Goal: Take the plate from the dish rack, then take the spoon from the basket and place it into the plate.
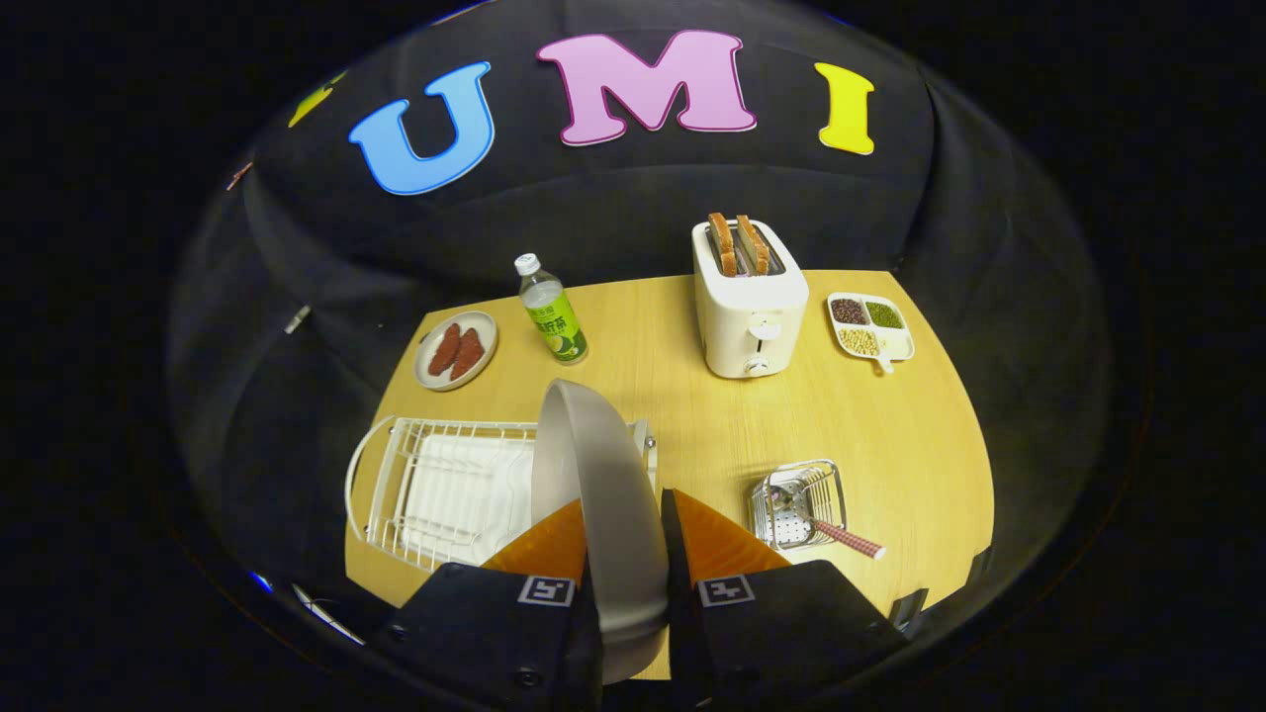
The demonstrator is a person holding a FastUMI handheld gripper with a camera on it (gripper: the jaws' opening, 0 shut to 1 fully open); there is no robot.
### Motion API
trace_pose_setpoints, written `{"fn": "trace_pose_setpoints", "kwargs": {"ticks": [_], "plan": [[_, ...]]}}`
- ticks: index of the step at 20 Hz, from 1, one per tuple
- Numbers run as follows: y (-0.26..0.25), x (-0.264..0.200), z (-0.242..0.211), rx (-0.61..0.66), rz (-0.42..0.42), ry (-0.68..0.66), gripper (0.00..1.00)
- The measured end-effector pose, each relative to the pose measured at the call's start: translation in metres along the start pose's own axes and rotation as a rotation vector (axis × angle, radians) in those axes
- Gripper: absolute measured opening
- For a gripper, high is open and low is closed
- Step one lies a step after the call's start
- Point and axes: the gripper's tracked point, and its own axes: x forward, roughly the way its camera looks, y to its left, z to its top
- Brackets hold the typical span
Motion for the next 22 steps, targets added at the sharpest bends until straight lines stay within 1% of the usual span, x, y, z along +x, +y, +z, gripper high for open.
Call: {"fn": "trace_pose_setpoints", "kwargs": {"ticks": [1,3,5,8,10,13,15,17,18,20,21,22], "plan": [[-0.005,-0.016,-0.014,-0.005,0.047,-0.001,0.30],[-0.026,-0.043,-0.050,-0.008,0.104,0.019,0.30],[-0.052,-0.059,-0.089,0.018,0.130,0.059,0.30],[-0.096,-0.061,-0.139,0.067,0.136,0.119,0.30],[-0.113,-0.052,-0.163,0.101,0.168,0.144,0.30],[-0.135,-0.019,-0.187,0.198,0.245,0.159,0.30],[-0.151,0.014,-0.201,0.227,0.241,0.203,0.30],[-0.163,0.036,-0.203,0.230,0.247,0.221,0.30],[-0.160,0.045,-0.201,0.251,0.287,0.225,0.31],[-0.163,0.053,-0.196,0.264,0.305,0.228,0.31],[-0.169,0.060,-0.194,0.252,0.295,0.224,0.32],[-0.177,0.063,-0.195,0.235,0.278,0.225,0.35]]}}
